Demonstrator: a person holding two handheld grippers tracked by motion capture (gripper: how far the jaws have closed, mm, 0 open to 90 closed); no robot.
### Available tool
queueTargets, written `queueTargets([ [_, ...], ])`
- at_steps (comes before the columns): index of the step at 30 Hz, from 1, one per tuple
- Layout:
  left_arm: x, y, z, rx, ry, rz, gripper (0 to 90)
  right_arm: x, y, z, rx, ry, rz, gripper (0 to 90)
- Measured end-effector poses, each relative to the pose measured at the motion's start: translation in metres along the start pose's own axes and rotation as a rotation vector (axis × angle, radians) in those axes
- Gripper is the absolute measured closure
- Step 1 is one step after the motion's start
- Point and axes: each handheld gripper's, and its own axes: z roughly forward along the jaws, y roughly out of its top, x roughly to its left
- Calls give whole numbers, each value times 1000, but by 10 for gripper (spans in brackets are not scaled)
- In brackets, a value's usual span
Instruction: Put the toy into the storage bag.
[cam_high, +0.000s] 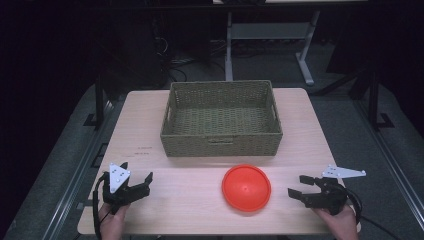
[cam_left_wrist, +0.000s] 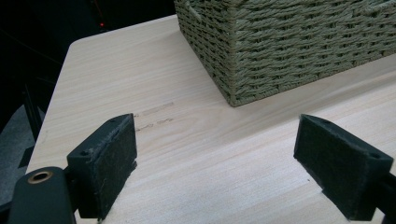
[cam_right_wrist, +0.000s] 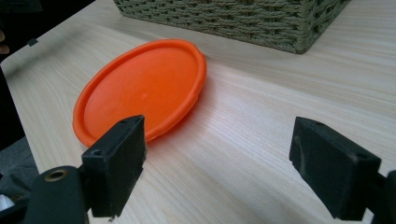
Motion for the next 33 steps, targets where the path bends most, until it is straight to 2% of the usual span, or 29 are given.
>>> queueTargets([
  [14, -1, 0, 1, -2, 2, 0, 127, 7, 4, 11, 19, 24, -19, 178],
  [23, -2, 1, 1, 6, 1, 14, 127, 12, 9, 17, 29, 29, -25, 179],
  [33, -3, 1, 2, 5, 0, 17, 127, 21, 19, 32, 50, 58, -47, 180],
])
